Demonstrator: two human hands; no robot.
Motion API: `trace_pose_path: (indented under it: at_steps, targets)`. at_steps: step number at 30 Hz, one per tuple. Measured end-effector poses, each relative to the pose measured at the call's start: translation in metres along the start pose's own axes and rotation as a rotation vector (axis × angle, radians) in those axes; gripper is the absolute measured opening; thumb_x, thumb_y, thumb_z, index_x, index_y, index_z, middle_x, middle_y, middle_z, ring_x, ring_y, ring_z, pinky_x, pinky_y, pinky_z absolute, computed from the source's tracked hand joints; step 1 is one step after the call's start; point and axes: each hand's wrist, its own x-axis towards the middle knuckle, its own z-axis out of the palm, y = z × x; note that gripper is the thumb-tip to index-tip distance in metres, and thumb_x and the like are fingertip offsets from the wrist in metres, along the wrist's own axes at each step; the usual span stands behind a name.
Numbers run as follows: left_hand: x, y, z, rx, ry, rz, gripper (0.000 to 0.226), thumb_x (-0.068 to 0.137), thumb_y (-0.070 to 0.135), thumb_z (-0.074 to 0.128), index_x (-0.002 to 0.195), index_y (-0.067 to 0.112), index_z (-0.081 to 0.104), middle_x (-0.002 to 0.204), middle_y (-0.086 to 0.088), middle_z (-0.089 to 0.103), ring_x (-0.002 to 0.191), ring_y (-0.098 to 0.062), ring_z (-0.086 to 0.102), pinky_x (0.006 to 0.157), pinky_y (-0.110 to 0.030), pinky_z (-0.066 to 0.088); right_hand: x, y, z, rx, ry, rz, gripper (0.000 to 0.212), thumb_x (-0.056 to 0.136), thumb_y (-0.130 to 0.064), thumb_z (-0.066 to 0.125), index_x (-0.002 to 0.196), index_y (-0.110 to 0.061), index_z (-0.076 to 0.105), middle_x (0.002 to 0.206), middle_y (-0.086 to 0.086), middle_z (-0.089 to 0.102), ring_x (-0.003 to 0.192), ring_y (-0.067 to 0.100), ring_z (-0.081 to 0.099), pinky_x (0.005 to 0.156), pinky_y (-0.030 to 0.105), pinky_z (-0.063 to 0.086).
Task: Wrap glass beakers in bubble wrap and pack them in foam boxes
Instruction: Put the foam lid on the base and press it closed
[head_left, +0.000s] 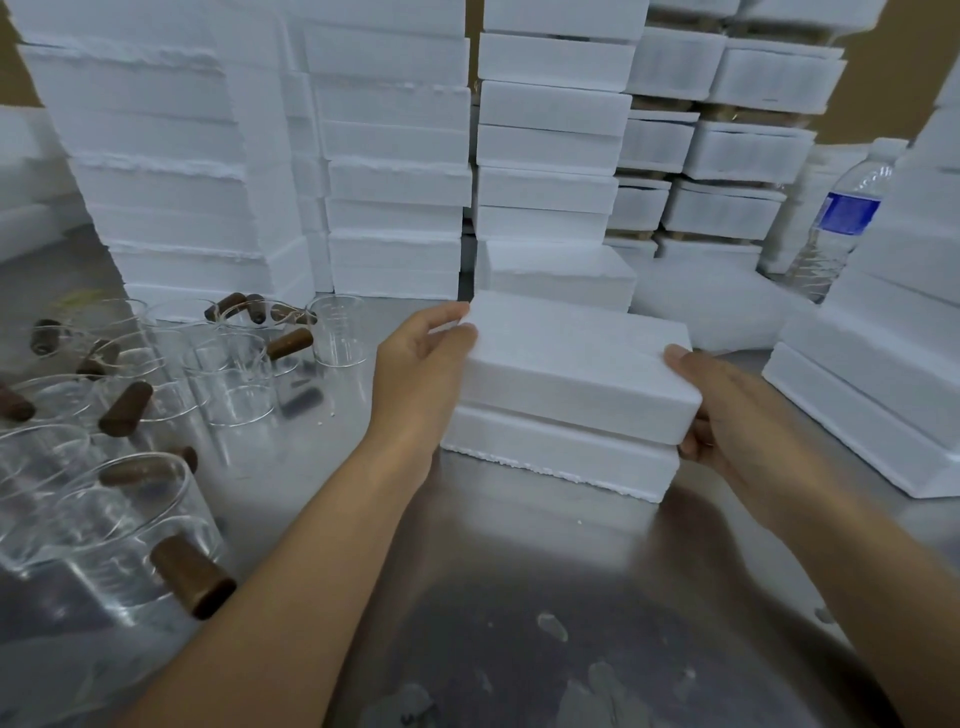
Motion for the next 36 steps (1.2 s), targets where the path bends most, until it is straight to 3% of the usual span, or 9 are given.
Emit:
trace_pose_path:
  at_steps: [3, 10, 16, 24, 32, 35, 36]
  targets:
    - [0.002, -0.002, 0.0, 0.023, -0.003, 0.03, 0.018, 0.089, 0.022, 0.061, 0.091, 0.038, 0.066, 0.09, 0.014, 0.065, 0.083, -0.002, 0.059, 0.074, -0.016, 0.044, 0.0, 0.0, 0.001, -0.023, 0.001, -0.005, 0.033, 0.082, -0.047, 0.059, 0.082, -0.013, 0.059, 0.055, 0.002, 0.049, 0.042, 0.012, 0.038, 0.056, 0.03, 0.037]
    - [0.002, -0.012, -0.001, 0.195, 0.013, 0.104, 0.012, 0.088, 0.03, 0.059, 0.091, 0.039, 0.065, 0.092, 0.007, 0.066, 0.086, -0.01, 0.06, 0.068, -0.021, 0.04, 0.001, 0.0, -0.002, -0.057, -0.047, -0.019, 0.032, 0.083, -0.045, 0.058, 0.087, -0.014, 0.054, 0.056, 0.007, 0.042, 0.042, 0.014, 0.03, 0.047, 0.025, 0.024]
    - [0.004, -0.014, -0.001, 0.219, 0.015, 0.103, 0.012, 0.088, 0.027, 0.058, 0.09, 0.037, 0.065, 0.078, 0.009, 0.064, 0.069, -0.009, 0.058, 0.06, -0.022, 0.04, 0.001, 0.001, -0.002, 0.0, -0.082, 0.083, 0.034, 0.076, -0.049, 0.06, 0.088, -0.018, 0.057, 0.057, 0.005, 0.043, 0.04, 0.012, 0.029, 0.047, 0.025, 0.024]
    - [0.005, -0.015, -0.003, 0.193, 0.005, 0.076, 0.018, 0.088, 0.023, 0.06, 0.081, 0.039, 0.064, 0.07, 0.01, 0.058, 0.064, -0.008, 0.053, 0.059, -0.021, 0.039, 0.0, 0.004, -0.002, -0.051, -0.113, 0.115, 0.035, 0.083, -0.047, 0.055, 0.068, -0.015, 0.05, 0.046, 0.006, 0.038, 0.033, 0.012, 0.028, 0.047, 0.026, 0.024]
    - [0.004, -0.016, 0.001, 0.085, 0.018, -0.038, 0.014, 0.089, 0.025, 0.058, 0.093, 0.037, 0.065, 0.082, 0.011, 0.061, 0.066, -0.002, 0.058, 0.057, -0.016, 0.042, 0.005, 0.007, -0.004, -0.137, -0.13, 0.088, 0.037, 0.086, -0.047, 0.049, 0.073, -0.013, 0.051, 0.045, 0.004, 0.045, 0.04, 0.015, 0.037, 0.04, 0.024, 0.028]
    - [0.003, -0.018, 0.005, 0.001, -0.047, -0.154, 0.021, 0.091, 0.029, 0.053, 0.11, 0.036, 0.059, 0.1, 0.013, 0.061, 0.088, -0.004, 0.058, 0.074, -0.023, 0.044, 0.005, 0.008, -0.004, -0.123, -0.099, 0.099, 0.038, 0.086, -0.05, 0.051, 0.072, -0.014, 0.052, 0.046, 0.005, 0.047, 0.038, 0.014, 0.036, 0.043, 0.025, 0.029]
    - [0.003, -0.018, 0.006, -0.002, -0.056, -0.19, 0.017, 0.092, 0.03, 0.051, 0.105, 0.032, 0.061, 0.1, 0.012, 0.062, 0.09, -0.008, 0.058, 0.077, -0.027, 0.043, 0.005, 0.008, -0.004, -0.117, -0.098, 0.1, 0.038, 0.086, -0.05, 0.052, 0.072, -0.014, 0.053, 0.046, 0.005, 0.047, 0.038, 0.014, 0.036, 0.044, 0.025, 0.029]
